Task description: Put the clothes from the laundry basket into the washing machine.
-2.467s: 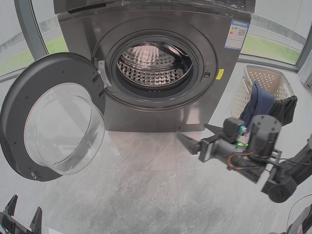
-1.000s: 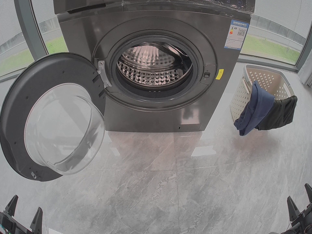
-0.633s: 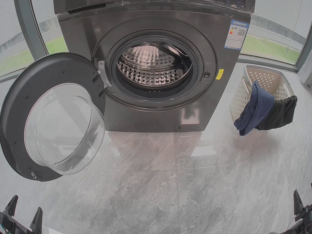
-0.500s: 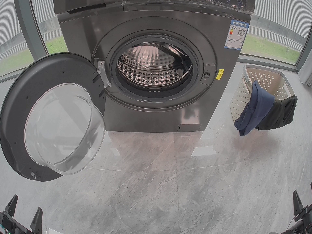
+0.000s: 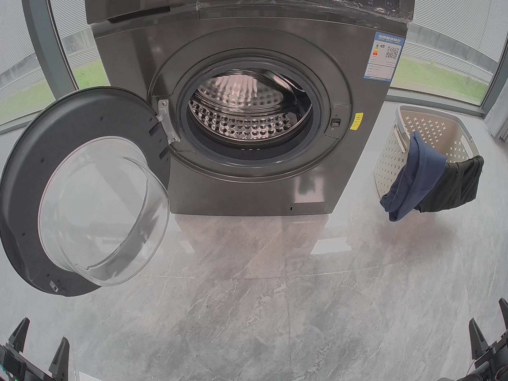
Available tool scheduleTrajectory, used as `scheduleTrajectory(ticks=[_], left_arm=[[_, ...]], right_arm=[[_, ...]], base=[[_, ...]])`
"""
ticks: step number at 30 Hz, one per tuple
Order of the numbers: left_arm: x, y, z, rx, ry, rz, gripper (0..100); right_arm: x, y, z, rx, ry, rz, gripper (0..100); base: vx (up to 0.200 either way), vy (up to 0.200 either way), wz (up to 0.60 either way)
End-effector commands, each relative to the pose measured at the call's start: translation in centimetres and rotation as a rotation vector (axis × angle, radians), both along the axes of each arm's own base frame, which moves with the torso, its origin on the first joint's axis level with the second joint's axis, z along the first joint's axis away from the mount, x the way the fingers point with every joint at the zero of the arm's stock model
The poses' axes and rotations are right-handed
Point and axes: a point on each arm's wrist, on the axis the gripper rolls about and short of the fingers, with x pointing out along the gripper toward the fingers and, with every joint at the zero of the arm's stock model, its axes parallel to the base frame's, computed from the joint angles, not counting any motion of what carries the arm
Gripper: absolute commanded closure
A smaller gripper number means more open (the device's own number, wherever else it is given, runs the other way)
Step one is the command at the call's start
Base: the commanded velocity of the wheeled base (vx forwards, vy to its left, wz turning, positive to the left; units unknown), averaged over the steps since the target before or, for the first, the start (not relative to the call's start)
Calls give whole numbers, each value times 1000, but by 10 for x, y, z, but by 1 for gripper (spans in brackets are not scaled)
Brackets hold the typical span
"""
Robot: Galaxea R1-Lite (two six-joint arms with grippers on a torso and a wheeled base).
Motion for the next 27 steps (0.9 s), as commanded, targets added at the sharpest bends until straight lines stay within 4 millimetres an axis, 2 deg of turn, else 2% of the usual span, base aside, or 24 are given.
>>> scheduleTrajectory(ticks=[1,27], left_arm=[[0,0,-3,-3,-2,0,0],[0,0,-3,-2,-2,2,0]], right_arm=[[1,0,-5,0,15,-1,0],[1,0,-5,0,13,1,0]], base=[[0,-200,0],[0,-200,0]])
